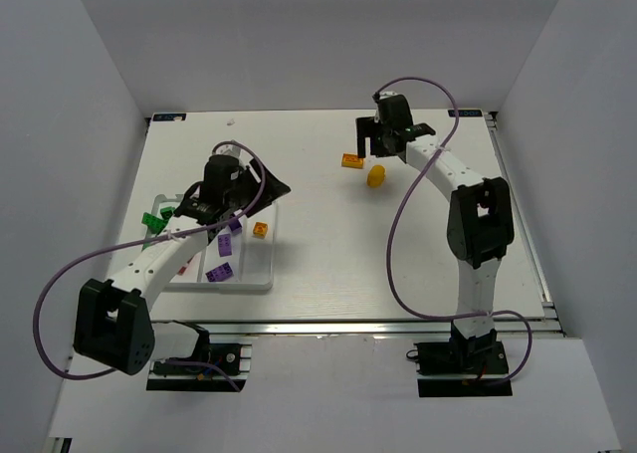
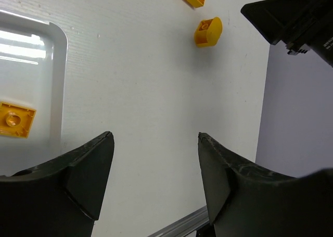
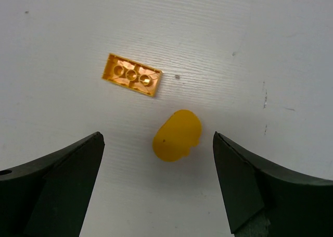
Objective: Sort the legos into containers by color
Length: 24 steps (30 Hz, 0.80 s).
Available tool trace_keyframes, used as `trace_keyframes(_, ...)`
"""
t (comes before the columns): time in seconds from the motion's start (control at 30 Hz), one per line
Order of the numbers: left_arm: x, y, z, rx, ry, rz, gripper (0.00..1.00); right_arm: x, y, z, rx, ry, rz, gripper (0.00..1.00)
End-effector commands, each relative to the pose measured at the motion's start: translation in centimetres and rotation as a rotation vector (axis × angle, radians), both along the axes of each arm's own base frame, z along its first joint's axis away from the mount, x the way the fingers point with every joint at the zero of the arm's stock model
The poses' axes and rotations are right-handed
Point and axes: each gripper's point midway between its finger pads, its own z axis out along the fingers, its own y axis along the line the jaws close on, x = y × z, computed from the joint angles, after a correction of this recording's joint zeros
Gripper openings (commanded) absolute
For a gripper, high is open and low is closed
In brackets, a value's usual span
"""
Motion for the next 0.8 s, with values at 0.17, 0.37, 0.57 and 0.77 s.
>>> trace_keyframes(0.17, -0.8, 1.3, 4.3, -0.02, -0.122, 0.06, 0.75, 0.3, -2.3, -5.4, 0.003, 0.12, -0.204, 0.84)
trace_keyframes(0.37, -2.3, 2.8, 5.0, -0.012, -0.139, 0.112, 0.76, 0.3, -3.0, -7.9, 0.016, 0.169, -0.243, 0.81)
trace_keyframes(0.57, -3.3, 3.6, 5.8, -0.008, -0.156, 0.138, 0.76, -0.2, -2.8, -9.9, 0.031, 0.222, -0.244, 0.76)
trace_keyframes(0.77, -3.8, 4.1, 6.6, -0.008, -0.176, 0.151, 0.76, -1.3, -2.3, -11.5, 0.041, 0.271, -0.209, 0.59)
